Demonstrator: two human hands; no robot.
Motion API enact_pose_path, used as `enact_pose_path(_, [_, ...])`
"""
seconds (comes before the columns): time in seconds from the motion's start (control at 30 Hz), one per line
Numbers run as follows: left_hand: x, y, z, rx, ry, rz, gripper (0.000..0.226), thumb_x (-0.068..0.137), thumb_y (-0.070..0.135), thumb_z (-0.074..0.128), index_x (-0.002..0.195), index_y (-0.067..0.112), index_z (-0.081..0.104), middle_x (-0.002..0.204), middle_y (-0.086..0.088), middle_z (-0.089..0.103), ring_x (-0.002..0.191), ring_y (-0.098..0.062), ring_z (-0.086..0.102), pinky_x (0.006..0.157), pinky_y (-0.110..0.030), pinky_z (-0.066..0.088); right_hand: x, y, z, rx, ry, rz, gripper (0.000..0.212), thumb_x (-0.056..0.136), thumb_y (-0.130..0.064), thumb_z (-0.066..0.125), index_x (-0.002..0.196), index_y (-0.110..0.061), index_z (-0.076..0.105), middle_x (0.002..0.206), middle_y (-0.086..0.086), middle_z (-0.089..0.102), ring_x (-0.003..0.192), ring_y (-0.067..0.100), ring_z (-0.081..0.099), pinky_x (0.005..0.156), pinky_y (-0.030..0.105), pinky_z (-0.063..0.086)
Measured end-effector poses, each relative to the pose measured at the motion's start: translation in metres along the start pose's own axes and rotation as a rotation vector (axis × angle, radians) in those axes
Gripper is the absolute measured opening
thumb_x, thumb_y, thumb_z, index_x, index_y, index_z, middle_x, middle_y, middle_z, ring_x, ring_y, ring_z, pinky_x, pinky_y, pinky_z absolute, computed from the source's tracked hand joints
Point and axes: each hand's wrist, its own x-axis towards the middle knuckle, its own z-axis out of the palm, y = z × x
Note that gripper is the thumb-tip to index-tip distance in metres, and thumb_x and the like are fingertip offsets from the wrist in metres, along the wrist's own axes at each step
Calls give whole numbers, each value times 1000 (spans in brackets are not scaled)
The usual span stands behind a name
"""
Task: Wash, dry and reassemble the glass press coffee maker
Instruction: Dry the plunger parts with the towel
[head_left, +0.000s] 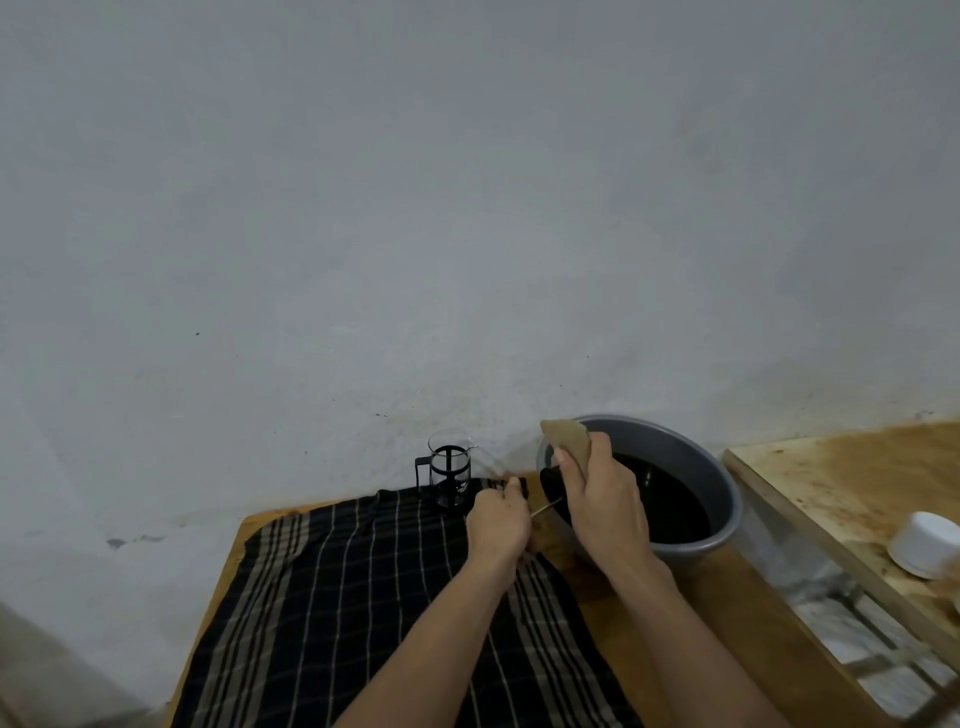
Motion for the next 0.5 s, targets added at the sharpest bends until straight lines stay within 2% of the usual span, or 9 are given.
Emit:
enact_pose_path(0.1, [-6,5,-5,59,-145,-116,41,102,34,35,83,6,57,56,-9,54,34,-12,41,36,-18,31,-2,4,0,-69,-13,12,16,100,-35,45,101,-19,45,79,-8,53,65,6,51,50,17,32])
enact_pose_path(0.2, [-5,8,-10,27,-184,-157,40,102,33,35,77,9,53,51,-3,44,31,-10,33,34,-15,24,-3,8,-4,15,16,25,12,99,-31,47,98,-19,46,82,-7,56,70,7,56,53,15,33])
enact_pose_path(0.3, [-1,13,-12,-16,-163,-155,41,102,33,35,73,9,51,51,-3,43,34,-11,31,35,-16,23,-3,1,-14,322,103,168,8,99,-29,49,98,-22,52,87,-6,61,80,9,61,62,17,41])
enact_pose_path(0.4, [3,16,-17,-32,-145,-151,37,101,31,35,76,8,51,53,-4,43,35,-12,31,35,-15,22,4,-8,-33,805,262,443,4,99,-32,50,99,-33,54,99,-6,63,90,9,61,78,31,49])
enact_pose_path(0.5, [8,11,-24,-34,-107,-163,37,101,30,36,73,9,50,54,-4,44,36,-12,32,36,-18,22,14,-14,-60,1049,332,475,9,98,-35,51,104,-35,57,102,-6,64,93,15,61,83,40,50])
